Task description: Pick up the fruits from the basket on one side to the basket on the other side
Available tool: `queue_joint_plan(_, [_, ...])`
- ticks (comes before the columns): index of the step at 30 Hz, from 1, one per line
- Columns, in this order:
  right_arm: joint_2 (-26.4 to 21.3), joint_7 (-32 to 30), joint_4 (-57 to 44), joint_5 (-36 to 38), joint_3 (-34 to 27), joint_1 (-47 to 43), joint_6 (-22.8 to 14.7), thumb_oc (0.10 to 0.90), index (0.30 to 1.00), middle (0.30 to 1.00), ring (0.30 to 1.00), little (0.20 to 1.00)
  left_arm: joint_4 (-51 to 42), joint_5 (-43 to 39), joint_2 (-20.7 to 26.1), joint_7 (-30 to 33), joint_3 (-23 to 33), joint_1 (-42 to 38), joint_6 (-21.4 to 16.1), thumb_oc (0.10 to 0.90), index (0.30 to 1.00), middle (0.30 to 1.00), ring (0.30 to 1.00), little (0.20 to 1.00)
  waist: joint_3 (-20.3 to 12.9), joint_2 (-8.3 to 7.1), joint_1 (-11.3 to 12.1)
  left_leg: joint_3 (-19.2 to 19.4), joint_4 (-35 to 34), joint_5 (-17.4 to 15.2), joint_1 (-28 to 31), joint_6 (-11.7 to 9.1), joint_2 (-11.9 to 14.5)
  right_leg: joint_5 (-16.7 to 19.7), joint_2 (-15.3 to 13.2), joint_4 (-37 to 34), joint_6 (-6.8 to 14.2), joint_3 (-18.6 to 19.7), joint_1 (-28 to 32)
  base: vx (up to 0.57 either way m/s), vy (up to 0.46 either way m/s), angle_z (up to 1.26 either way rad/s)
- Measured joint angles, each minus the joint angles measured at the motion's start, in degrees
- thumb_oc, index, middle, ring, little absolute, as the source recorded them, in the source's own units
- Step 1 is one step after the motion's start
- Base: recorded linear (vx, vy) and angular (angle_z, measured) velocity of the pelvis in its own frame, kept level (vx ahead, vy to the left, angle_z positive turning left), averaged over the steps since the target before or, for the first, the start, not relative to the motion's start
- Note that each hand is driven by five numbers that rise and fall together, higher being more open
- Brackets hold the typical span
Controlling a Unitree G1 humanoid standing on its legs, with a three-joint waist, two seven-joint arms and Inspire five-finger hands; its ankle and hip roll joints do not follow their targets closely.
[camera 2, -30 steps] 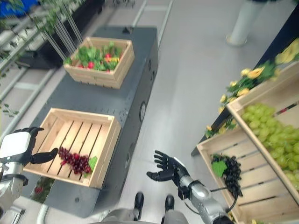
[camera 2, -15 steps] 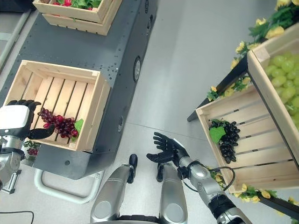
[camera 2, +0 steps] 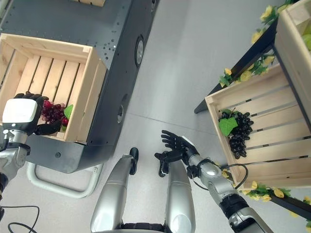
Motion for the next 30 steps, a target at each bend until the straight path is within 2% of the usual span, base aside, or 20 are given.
queue_joint_plan(8, [-1.9,0.0,0.4,0.0,0.0,-1.1,0.0,0.8,0.9,0.9,0.9,0.9,0.0,0.0,0.4,-3.8,-0.8,-2.6,2.2,0.8,0.9,0.9,0.9,0.9,0.0,-0.22,0.3,-0.4,2.6,-0.4,-5.3,-0.3,0.3,-0.4,0.1,2.2,-0.4,-0.5,-4.9,-0.02,0.006,0.02])
queue_joint_plan(14, [-2.9,0.0,0.8,0.1,0.3,-2.5,0.0,0.8,0.9,0.9,0.9,0.9,-0.3,2.1,3.7,-9.2,-7.4,-8.8,3.3,0.8,0.9,0.9,0.9,0.9,0.1,-0.72,0.3,-0.5,3.4,-0.5,-6.9,-0.3,0.9,-0.5,0.1,2.5,-0.6,-1.4,-5.9,0.0,0.008,0.02])
queue_joint_plan(20, [-2.9,0.0,0.7,0.2,1.9,-2.9,0.0,0.8,0.9,0.9,0.9,0.9,-1.9,6.3,6.3,-17.9,-12.3,-14.1,7.1,0.8,0.9,0.9,0.9,0.9,0.0,-2.0,0.3,-0.9,3.7,-0.5,-7.6,-0.3,1.0,-0.6,0.1,2.4,-0.7,-2.1,-6.1,0.01,-0.009,0.04])
queue_joint_plan(26, [-2.7,0.0,0.7,2.4,2.6,-3.0,0.0,0.8,0.9,0.9,0.9,0.9,-0.6,11.0,6.4,-25.7,-18.1,-21.2,9.9,0.8,0.9,0.9,0.9,0.9,0.0,-2.64,0.4,-1.3,4.0,-0.6,-8.1,-0.2,1.0,-0.7,-0.1,2.3,-0.6,-2.7,-6.1,0.02,-0.013,0.03])
queue_joint_plan(30, [-1.8,0.0,0.8,2.4,2.6,-2.9,-0.1,0.8,0.9,0.9,0.9,0.9,1.2,11.4,6.4,-28.1,-18.4,-22.5,10.4,0.8,0.9,0.9,0.9,0.9,0.0,-3.55,0.2,-1.6,3.9,-0.6,-8.2,-0.2,1.0,-0.7,0.0,2.1,-0.7,-3.0,-6.1,0.0,-0.008,0.01])
